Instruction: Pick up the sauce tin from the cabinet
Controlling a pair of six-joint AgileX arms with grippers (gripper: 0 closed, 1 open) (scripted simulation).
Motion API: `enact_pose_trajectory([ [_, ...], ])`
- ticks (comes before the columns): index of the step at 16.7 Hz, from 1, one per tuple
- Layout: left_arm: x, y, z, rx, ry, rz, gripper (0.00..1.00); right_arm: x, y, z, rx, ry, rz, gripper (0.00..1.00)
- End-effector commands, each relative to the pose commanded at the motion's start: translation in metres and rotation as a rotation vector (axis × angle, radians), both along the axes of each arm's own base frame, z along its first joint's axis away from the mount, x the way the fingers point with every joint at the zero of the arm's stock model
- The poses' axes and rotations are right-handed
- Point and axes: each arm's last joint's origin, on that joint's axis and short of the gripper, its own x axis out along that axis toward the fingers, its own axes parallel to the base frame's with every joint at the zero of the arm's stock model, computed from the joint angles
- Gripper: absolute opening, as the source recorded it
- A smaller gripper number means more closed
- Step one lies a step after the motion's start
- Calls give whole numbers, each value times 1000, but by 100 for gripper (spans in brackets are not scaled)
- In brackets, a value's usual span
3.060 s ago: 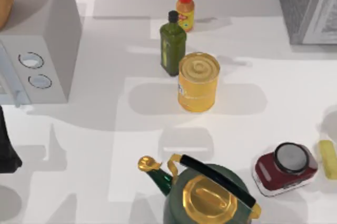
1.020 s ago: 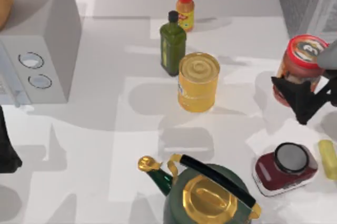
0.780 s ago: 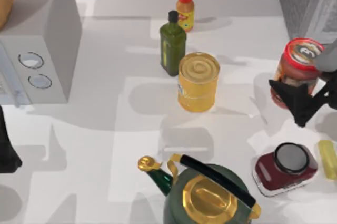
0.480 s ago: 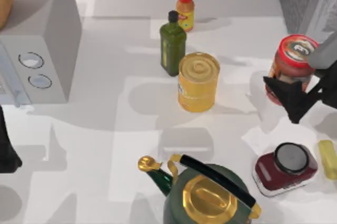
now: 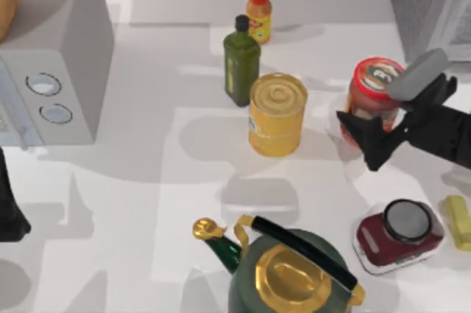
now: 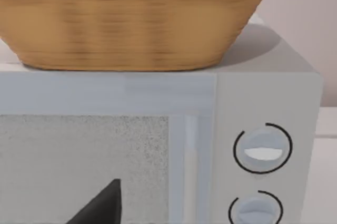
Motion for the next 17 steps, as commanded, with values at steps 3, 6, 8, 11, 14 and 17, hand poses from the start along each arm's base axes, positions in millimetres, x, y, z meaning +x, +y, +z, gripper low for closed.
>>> enact_pose_trajectory([
  [3, 0, 0, 0, 0, 0, 0, 100, 0, 0, 0, 0, 0, 0, 0],
  [6, 0, 0, 0, 0, 0, 0, 100, 0, 0, 0, 0, 0, 0, 23],
  [8, 0, 0, 0, 0, 0, 0, 100, 0, 0, 0, 0, 0, 0, 38],
  [11, 0, 0, 0, 0, 0, 0, 100, 0, 0, 0, 0, 0, 0, 60],
  [14, 0, 0, 0, 0, 0, 0, 100, 0, 0, 0, 0, 0, 0, 83],
  [17, 0, 0, 0, 0, 0, 0, 100, 0, 0, 0, 0, 0, 0, 100],
])
